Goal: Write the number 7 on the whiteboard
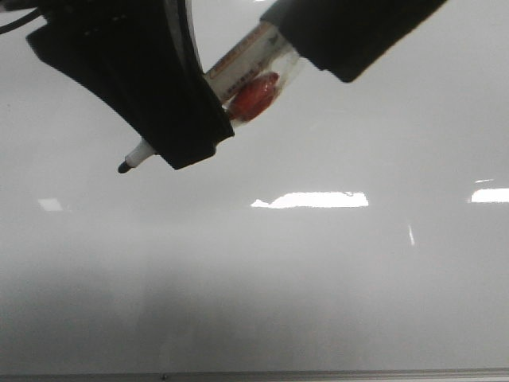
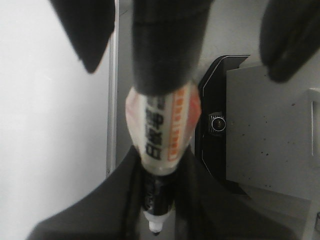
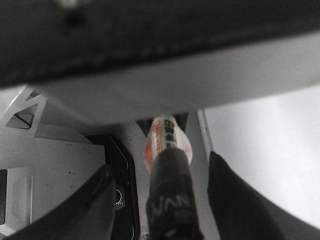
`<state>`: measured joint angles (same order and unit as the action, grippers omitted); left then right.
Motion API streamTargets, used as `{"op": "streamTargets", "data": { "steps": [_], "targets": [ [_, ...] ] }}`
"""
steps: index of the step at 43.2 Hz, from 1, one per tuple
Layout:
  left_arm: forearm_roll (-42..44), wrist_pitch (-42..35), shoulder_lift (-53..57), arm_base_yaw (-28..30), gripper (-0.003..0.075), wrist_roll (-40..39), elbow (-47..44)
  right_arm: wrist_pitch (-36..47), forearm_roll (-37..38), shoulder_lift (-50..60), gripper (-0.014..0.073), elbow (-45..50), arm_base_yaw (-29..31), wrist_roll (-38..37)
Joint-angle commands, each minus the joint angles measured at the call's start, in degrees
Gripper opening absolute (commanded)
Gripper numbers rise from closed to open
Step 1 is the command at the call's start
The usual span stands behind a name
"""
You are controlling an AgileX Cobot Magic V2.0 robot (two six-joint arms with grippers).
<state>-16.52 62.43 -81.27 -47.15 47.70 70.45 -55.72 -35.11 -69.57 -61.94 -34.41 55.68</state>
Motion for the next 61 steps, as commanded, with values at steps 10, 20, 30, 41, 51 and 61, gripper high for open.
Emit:
{"op": "streamTargets", "data": {
  "steps": [10,20,30,41,51,61],
  "targets": [
    [-1.24,-1.51,1.60,-0.45,-0.0020,-0.08,2.04,2.20,-3.70,0.08,0.0228,-2.53,-0.12,-0.42],
    [-1.24,-1.94,1.60,-0.45,0.0067,-0.08,2.04,2.15,-3.70,0.08,-0.0014,-2.53,-0.12,-0.42],
    [-1.08,-2.23,2.28,0.02,0.0384,-2.50,2.17,2.01,-2.10,0.08,-0.0066,-2.32,-0.05,-2.97],
    [-0.94,-1.58,11.62,8.15,0.0407,-8.35,0.97,1.90,11.45,4.45,-0.0066,-2.32,0.90,-16.91],
    [-4.29,-5.12,26.44,24.34,0.0407,-14.46,-5.58,0.68,18.12,11.12,-0.0066,-2.14,11.92,-28.58],
    [-9.11,-11.25,36.65,34.58,0.0407,-16.05,-13.43,11.05,8.05,20.78,-0.0066,7.17,17.87,-28.55]
  ]
}}
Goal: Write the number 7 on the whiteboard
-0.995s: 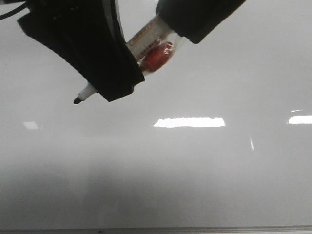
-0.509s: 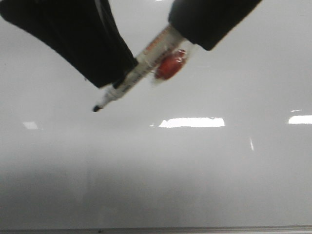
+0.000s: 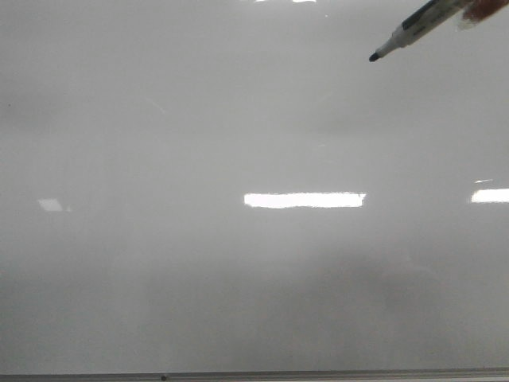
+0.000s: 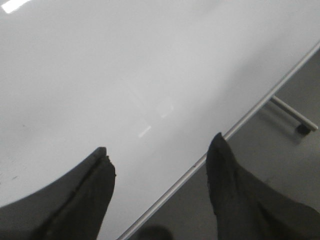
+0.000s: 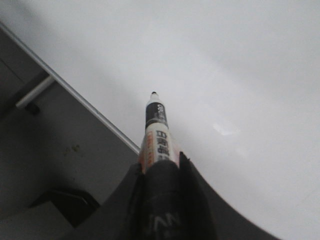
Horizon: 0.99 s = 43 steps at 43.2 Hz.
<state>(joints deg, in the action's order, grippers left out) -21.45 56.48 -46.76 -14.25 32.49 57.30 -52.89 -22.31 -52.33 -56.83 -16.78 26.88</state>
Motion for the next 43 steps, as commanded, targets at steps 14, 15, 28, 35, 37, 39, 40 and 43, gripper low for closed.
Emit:
{"op": "streamTargets", "data": {
  "steps": [14,15,28,35,37,39,40,43],
  "targets": [
    [-5.25,-5.30,2.65,1.96,0.0407,-0.83,-0.59,19.81,-8.45,0.78,-0.0066,5.91,-0.17,2.54],
    [-5.25,-5.30,2.65,1.96,0.0407,-0.83,-0.59,20.99,-9.19,0.26,-0.0066,5.91,-0.23,3.40],
    [-5.25,-5.30,2.55,1.96,0.0407,-0.83,-0.59,26.62,-12.17,-11.36,-0.0066,-1.47,-3.48,7.47],
    [-5.25,-5.30,2.55,1.96,0.0407,-0.83,-0.59,28.34,-12.17,-17.38,-0.0066,-5.65,-3.48,7.47],
    [-5.25,-5.30,2.55,1.96,0.0407,-0.83,-0.59,28.58,-12.17,-18.71,-0.0066,-6.55,-3.48,7.47],
    [-5.25,-5.30,2.55,1.96,0.0407,-0.83,-0.59,28.95,-12.17,-19.90,-0.0066,-7.34,-3.48,7.47],
    [-5.25,-5.30,2.55,1.96,0.0407,-0.83,-0.59,29.00,-12.17,-20.62,-0.0066,-7.62,-3.48,7.47],
    [-5.25,-5.30,2.55,1.96,0.0406,-0.83,-0.59,29.80,-12.17,-22.15,-0.0066,-8.37,-3.48,7.47]
  ]
}}
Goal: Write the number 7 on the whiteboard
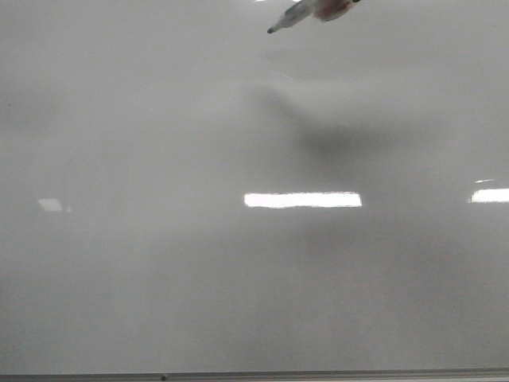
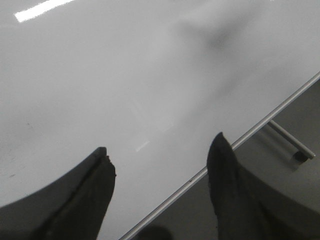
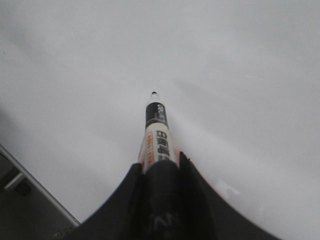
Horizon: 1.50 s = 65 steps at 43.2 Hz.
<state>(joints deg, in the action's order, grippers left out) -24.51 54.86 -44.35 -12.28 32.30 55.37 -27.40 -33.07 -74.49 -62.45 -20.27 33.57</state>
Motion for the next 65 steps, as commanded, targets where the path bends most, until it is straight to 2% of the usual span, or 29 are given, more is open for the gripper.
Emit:
{"op": "streamTargets", "data": {
  "steps": [1,21,26,30,36,47,56,65],
  "targets": [
    [-2.18,-3.68,0.14,-0.01,0.0407,-0.64,1.35,4.43,-1.41,-0.48,-0.0066,-3.00,0.01,0.78],
    [-2.18,-3.68,0.14,-0.01,0.0407,-0.64,1.35,9.06,-0.33,-5.19,-0.0066,-3.30,0.34,0.78],
    [-2.18,-3.68,0.14,-0.01,0.0407,-0.64,1.35,7.70,1.01,-4.27,-0.0066,-3.30,2.98,0.78],
    [-2.18,-3.68,0.14,-0.01,0.0407,-0.64,1.35,3.55,1.42,-2.54,-0.0066,-3.30,7.37,0.78],
    [-2.18,-3.68,0.14,-0.01,0.0407,-0.64,1.35,2.37,1.49,-2.12,-0.0066,-3.30,9.13,0.89],
    [-2.18,-3.68,0.14,-0.01,0.0407,-0.64,1.35,-1.50,1.49,-3.34,-0.0066,-2.56,8.38,1.18],
    [-2.18,-3.68,0.14,-0.01,0.0407,-0.64,1.35,-2.51,1.49,-7.66,-0.0066,1.83,3.20,2.73],
    [-2.18,-3.68,0.14,-0.01,0.0407,-0.64,1.35,-3.61,0.39,-3.87,-0.0066,0.77,0.16,2.74]
  ]
}}
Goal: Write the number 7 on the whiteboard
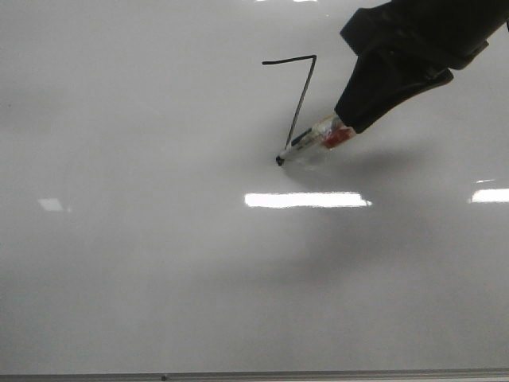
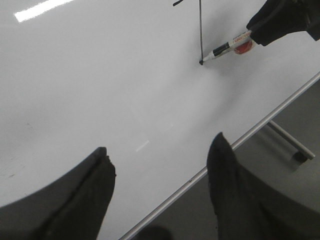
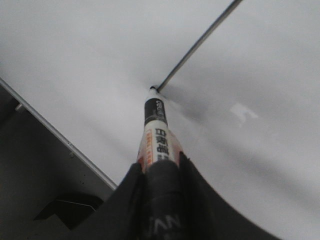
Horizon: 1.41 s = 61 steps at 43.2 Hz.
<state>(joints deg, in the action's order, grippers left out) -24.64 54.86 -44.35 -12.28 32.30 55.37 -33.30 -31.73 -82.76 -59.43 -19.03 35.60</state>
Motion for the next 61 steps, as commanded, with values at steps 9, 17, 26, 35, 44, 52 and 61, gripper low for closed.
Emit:
{"op": "streamTargets", "data": {
  "steps": [9,17,26,35,44,52,61],
  "targets": [
    [-2.06,-3.68,0.14,-0.01,0.0407,-0.64,1.35,-8.89,-0.95,14.62,-0.0066,-0.86,-4.74,5.70],
    [-2.06,-3.68,0.14,-0.01,0.0406,-0.64,1.35,-19.29,-0.95,23.86,-0.0066,1.32,-5.92,13.81],
    [-2.29,-3.82,0.14,-0.01,0.0407,-0.64,1.12,-25.47,-0.95,30.29,-0.0066,1.32,-5.92,15.02],
    [-6.82,-3.54,-0.82,-0.01,0.0406,-0.64,0.90,-25.62,-0.95,30.83,-0.0066,1.32,-5.92,15.02],
    [-20.22,-1.79,-4.07,-3.78,0.0407,14.03,0.90,-25.47,-1.01,30.75,-0.0066,1.32,-5.92,15.02],
    [-22.67,-1.39,-10.50,-13.28,0.0421,24.19,2.74,-25.47,-1.36,30.75,-0.0066,1.32,-5.92,15.02],
    [-22.42,-2.06,-19.77,-23.93,0.0564,28.06,7.07,-25.36,-2.06,30.75,-0.0066,1.32,-5.92,15.02]
  ]
}}
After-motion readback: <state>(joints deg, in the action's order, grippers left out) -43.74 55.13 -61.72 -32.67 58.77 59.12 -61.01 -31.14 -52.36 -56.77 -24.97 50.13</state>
